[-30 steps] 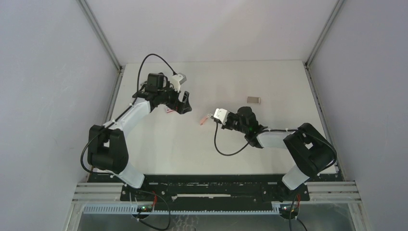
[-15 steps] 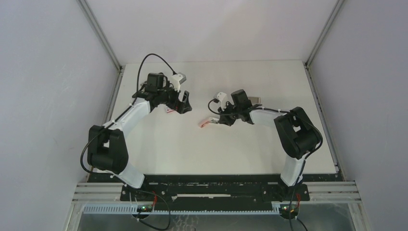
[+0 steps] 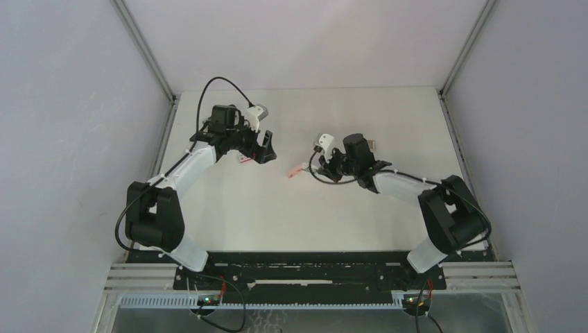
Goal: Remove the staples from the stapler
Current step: Unload the staple at the center of the board.
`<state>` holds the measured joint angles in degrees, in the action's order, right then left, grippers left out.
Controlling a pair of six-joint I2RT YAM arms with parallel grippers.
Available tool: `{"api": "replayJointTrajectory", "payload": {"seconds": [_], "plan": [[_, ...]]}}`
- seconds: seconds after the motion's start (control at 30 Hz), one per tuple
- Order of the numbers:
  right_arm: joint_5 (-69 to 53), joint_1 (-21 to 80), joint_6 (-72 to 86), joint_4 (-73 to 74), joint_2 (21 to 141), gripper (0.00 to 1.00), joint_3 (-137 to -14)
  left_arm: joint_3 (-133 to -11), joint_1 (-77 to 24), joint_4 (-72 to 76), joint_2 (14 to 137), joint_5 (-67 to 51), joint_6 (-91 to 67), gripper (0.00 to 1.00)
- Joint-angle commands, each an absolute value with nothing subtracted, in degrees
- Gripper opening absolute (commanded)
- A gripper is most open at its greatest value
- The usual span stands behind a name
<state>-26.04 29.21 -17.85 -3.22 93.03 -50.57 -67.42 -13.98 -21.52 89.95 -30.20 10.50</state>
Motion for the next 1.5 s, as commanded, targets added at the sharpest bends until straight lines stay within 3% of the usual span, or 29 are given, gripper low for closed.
{"api": "replayJointTrajectory", "payload": {"seconds": [0.0,0.17,0.4,0.7,0.83,1.17,1.47], "plan": [[-20.61,33.33,-28.45,-21.73,85.12,0.00,-43.06,-66.80,-13.66,-20.12,87.15,-30.83,9.89,1.00],[-6.95,40.25,-46.08,-46.77,86.47,0.00,-32.55,-66.79,-13.65,-20.13,86.87,-29.58,10.49,1.00],[2.43,45.93,-67.14,-84.53,100.81,0.00,-26.16,-66.97,-13.63,-20.82,86.47,-30.32,11.24,1.00],[2.28,46.65,-58.21,-72.31,93.98,0.00,-27.09,-66.67,-13.70,-20.43,86.44,-31.68,10.58,1.00],[-3.05,47.16,-57.83,-74.49,93.07,0.00,-24.78,-68.35,-13.91,-21.87,87.37,-34.99,12.12,1.00],[-9.73,45.59,-61.09,-73.97,92.36,0.00,-21.94,-81.13,-17.56,-40.73,93.61,-50.07,28.82,1.00],[-11.21,45.79,-64.05,-76.91,92.96,0.00,-20.84,-89.78,-22.65,-52.98,100.82,-49.89,36.17,1.00]]}}
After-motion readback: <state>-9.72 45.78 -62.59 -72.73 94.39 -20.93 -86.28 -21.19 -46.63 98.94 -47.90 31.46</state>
